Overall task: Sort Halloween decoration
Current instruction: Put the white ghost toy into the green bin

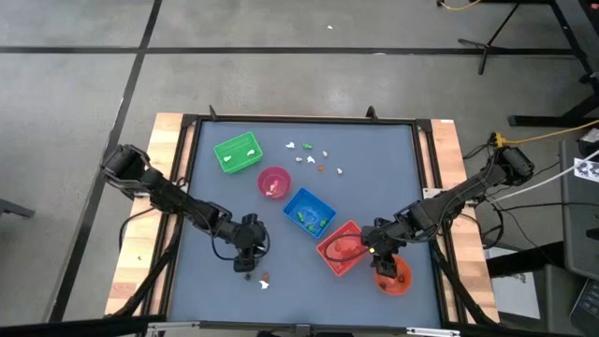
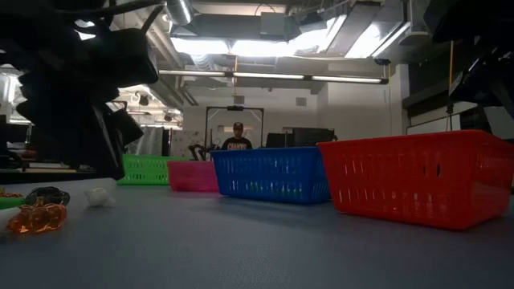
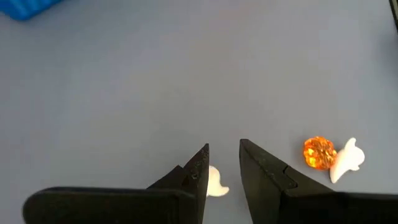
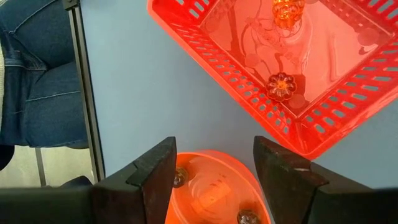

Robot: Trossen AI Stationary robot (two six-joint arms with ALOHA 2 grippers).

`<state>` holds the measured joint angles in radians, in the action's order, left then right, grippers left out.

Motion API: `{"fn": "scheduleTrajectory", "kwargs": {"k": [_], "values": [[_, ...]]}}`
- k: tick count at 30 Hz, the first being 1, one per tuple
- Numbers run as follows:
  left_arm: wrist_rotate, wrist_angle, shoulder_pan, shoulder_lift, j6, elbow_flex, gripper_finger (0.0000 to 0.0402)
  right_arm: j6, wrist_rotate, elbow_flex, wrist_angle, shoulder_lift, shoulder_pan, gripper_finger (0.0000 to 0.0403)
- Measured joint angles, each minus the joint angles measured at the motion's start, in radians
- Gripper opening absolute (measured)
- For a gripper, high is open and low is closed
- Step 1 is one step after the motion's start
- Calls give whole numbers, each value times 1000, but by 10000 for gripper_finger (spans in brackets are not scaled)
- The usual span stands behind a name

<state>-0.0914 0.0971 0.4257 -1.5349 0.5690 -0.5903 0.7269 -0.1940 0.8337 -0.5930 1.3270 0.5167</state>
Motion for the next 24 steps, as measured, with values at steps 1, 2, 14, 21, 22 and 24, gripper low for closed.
{"fn": "scheduleTrajectory", "kwargs": {"k": [1, 2, 14, 21, 22, 24], "values": [[0, 0, -4, 0, -1, 0, 74, 0, 0, 0, 0, 0, 0, 214], [0, 0, -9, 0, -1, 0, 76, 0, 0, 0, 0, 0, 0, 214], [0, -40, -9, 0, -105, 0, 164, 0, 0, 0, 0, 0, 0, 214], [0, -46, 16, 0, -290, 0, 171, 0, 0, 0, 0, 0, 0, 214], [0, -45, 19, 0, -309, 0, 171, 0, 0, 0, 0, 0, 0, 214], [0, -46, 25, 0, -346, 0, 171, 0, 0, 0, 0, 0, 0, 214]]}}
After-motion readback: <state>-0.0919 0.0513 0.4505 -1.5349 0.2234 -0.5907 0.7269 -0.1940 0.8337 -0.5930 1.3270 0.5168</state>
